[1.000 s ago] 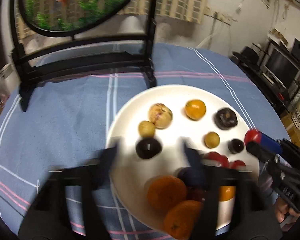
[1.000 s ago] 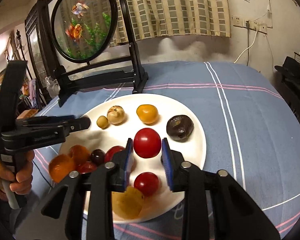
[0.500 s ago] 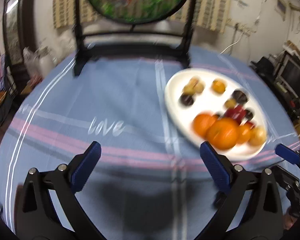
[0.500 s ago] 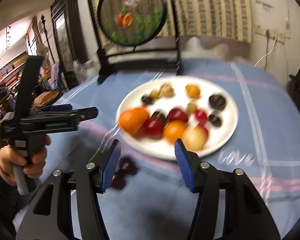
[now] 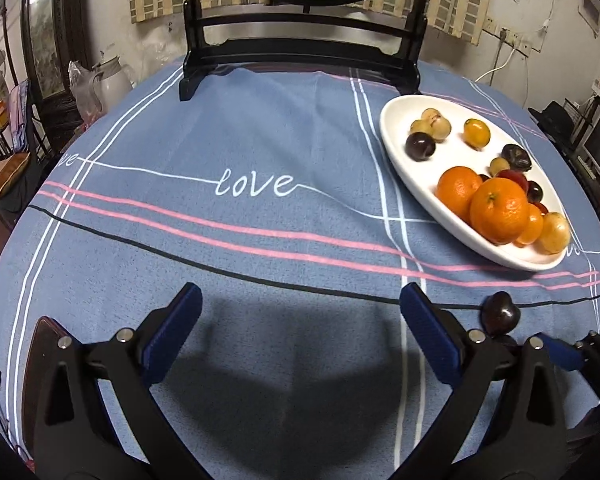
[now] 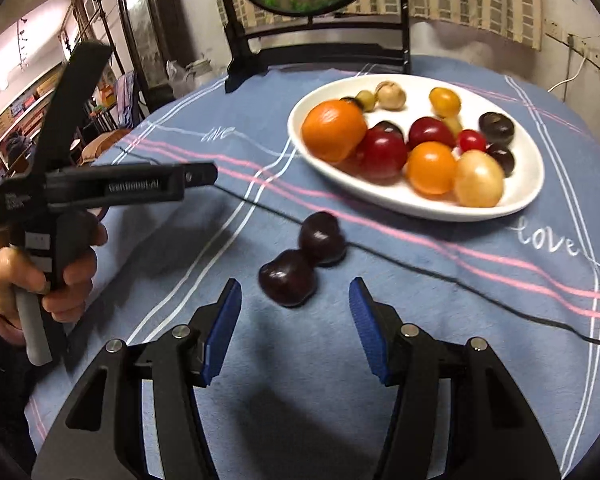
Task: Organize fruits
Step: 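Grasp a dark cherry with the right gripper while the left gripper grasps another dark cherry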
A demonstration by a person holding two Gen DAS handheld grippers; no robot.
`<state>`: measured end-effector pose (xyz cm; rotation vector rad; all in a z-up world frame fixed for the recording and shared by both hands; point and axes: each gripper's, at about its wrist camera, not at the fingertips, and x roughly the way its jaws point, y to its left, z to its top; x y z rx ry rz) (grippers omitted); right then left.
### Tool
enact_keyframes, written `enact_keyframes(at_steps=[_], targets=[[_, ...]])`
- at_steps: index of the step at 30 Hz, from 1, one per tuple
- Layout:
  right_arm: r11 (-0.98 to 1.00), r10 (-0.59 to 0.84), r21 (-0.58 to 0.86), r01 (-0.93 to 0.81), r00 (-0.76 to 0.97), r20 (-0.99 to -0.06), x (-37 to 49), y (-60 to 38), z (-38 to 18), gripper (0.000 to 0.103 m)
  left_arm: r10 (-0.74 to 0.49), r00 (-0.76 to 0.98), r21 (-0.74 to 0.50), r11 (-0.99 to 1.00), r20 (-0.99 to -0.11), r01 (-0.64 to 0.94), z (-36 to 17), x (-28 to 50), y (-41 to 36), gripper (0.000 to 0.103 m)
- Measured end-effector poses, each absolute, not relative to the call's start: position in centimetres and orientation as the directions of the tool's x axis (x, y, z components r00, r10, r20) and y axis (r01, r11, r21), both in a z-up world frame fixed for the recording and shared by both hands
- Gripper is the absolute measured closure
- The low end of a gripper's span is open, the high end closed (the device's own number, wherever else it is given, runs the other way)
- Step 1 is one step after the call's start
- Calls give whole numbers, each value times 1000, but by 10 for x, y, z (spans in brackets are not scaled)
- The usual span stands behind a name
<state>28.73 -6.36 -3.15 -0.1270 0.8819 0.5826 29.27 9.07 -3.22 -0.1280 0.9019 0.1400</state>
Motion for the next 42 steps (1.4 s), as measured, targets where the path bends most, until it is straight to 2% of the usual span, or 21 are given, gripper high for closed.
enact_keyframes(at_steps=[9,16,20,22,29,35,42], targets=[[864,372,84,-496,516,-771,297,-48,-41,47,49,606,-67,984,-794,-166,-31,289,90,2],[883,298,10,-470,544,-784,297,-38,-44,57,40,599,-85,980,-800,-179,-31,289,94,2],[879,282,-21,-477,554,-783,295,-34,-45,68,39,597,-91,979,-802,-185,-31,288,95,2],[877,269,-43,-478,563,-781,292,-33,-45,70,40,599,-90,978,-799,-186,-30,288,96,2],[878,305,25,-477,519,-798,291,-47,-41,70,51,590,-81,978,-806,-195,-35,291,96,2],[894,306,46,-445,532,-789,289,-75,-35,70,103,616,-7,985,-781,-173,-36,289,84,2],[949,259,91,-301,584,-769,298,-140,-26,70,-142,624,-128,990,-768,67,-33,274,35,2]])
